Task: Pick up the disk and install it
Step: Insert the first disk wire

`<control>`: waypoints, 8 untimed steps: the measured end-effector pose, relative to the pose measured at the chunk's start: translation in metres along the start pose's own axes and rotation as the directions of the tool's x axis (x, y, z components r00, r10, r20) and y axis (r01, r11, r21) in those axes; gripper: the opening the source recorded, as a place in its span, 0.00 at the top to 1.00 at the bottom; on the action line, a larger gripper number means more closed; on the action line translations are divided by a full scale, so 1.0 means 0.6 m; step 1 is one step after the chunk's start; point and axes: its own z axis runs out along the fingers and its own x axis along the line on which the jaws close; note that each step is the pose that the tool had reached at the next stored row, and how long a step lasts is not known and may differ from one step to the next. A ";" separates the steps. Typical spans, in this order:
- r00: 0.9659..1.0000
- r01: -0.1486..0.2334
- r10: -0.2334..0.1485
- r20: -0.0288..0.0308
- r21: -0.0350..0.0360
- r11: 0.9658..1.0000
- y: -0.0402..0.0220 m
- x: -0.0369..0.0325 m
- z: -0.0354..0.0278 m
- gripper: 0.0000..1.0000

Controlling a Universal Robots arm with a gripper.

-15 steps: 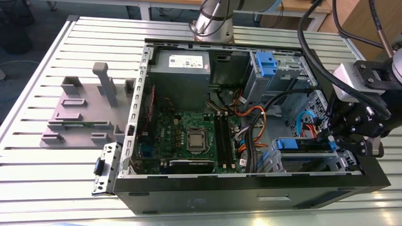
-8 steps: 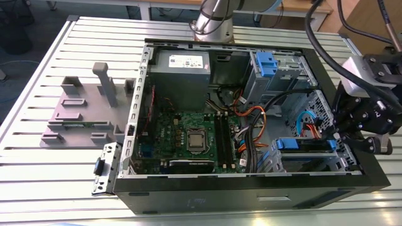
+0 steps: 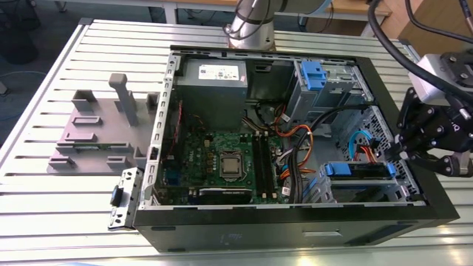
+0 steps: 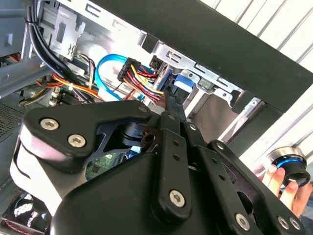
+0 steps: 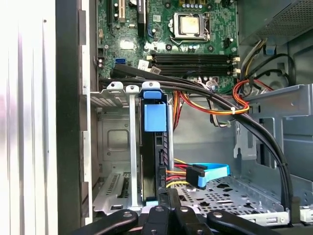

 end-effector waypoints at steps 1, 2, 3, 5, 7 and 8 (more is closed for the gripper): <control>1.000 0.000 0.000 0.000 0.000 1.000 0.000 0.000 -0.002 0.89; 1.000 0.000 0.000 0.000 0.000 1.000 0.000 0.000 -0.002 0.89; 1.000 0.000 0.000 0.000 0.000 1.000 0.000 0.000 -0.002 0.89; 1.000 0.000 0.000 0.000 0.000 1.000 0.000 0.000 -0.002 0.89; 1.000 0.000 0.000 0.000 0.000 1.000 0.000 0.000 -0.002 0.89; 1.000 0.000 0.000 0.000 0.000 1.000 0.000 0.000 -0.002 0.89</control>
